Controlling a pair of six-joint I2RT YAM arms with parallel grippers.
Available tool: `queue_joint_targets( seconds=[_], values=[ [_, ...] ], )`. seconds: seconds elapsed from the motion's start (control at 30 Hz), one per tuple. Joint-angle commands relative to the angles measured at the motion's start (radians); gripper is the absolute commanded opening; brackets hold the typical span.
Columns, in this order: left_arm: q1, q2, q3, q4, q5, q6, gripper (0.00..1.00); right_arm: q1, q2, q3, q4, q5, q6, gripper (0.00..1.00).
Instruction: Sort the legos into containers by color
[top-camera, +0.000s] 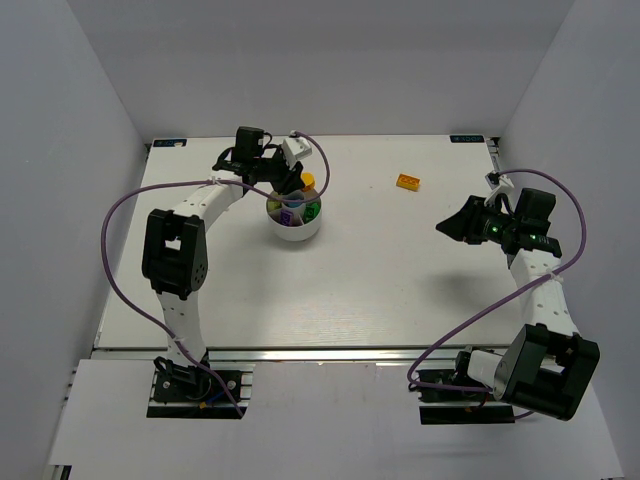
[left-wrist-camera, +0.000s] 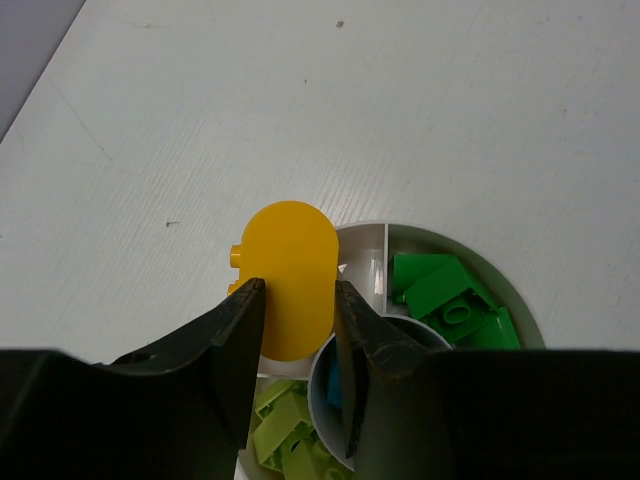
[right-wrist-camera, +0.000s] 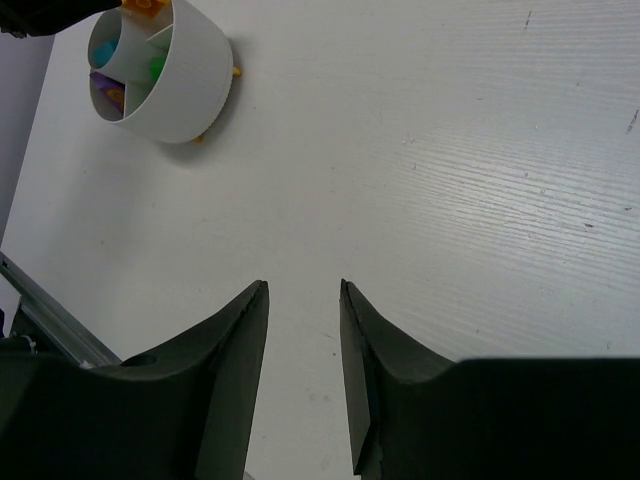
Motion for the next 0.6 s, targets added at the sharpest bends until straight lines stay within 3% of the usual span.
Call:
queue_joint_targets(
  seconds=[0.0, 0.27, 0.4, 0.43, 0.57],
  values=[
    [0.006, -0.069, -0.008, 0.005, 0.036, 0.012, 0.44, 0.006, 0.002, -0.001, 0.03, -0.012, -0.011, 0.41],
    [0.006, -0.094, -0.026, 0.003, 0.044, 0.009, 0.4, 0.005, 0.002, -0.001, 0.03, -0.012, -0.011, 0.41],
    [0.006, -0.132, -0.062, 0.058, 0.021, -0.021, 0.47, 0.008, 0.0, -0.002, 0.029, -0.019, -0.017, 0.41],
    [0.006, -0.146, -0.072, 0.077, 0.007, -0.031, 0.54, 0.006, -0.001, -0.002, 0.029, -0.028, -0.02, 0.41],
    [0.015, -0.21, -0.117, 0.16, -0.013, -0.069, 0.62, 0.02, 0.005, 0.001, 0.026, -0.035, -0.037, 0.45]
  ],
)
